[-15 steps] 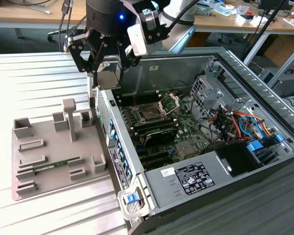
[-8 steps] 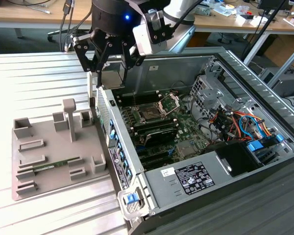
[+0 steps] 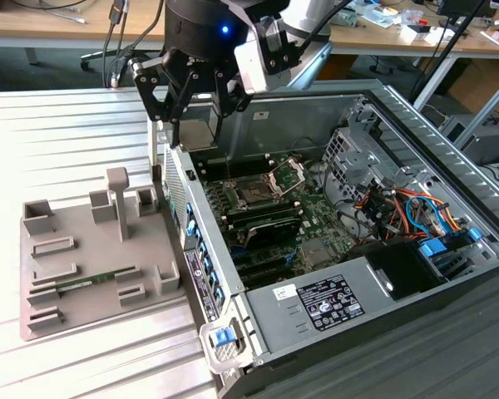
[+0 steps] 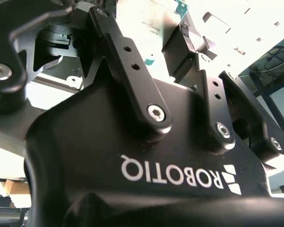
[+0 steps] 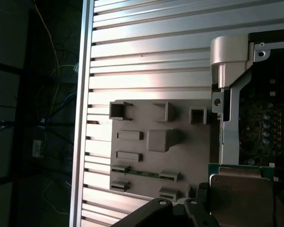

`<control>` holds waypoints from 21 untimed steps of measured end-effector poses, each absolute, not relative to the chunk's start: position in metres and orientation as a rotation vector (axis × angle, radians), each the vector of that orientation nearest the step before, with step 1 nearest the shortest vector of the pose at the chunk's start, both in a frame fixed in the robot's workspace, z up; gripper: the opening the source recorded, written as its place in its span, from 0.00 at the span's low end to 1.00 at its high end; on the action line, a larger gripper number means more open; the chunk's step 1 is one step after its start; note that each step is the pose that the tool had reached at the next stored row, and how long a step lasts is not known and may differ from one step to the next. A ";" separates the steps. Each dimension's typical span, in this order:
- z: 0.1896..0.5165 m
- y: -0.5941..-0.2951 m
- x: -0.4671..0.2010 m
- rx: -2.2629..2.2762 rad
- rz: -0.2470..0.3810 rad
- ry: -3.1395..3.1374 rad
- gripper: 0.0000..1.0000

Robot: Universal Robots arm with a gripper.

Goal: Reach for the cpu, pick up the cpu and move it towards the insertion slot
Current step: 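Pick up the cpu and move it towards the insertion slot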

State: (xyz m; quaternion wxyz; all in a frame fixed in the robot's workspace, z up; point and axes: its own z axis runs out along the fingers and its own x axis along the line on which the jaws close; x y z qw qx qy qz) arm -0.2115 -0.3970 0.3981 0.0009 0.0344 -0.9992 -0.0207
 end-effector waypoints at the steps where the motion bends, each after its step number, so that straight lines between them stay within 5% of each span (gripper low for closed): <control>1: 0.398 -0.397 -0.207 0.108 -0.065 -3.137 0.55; 21: 0.398 -0.397 -0.182 0.108 -0.065 -3.137 0.55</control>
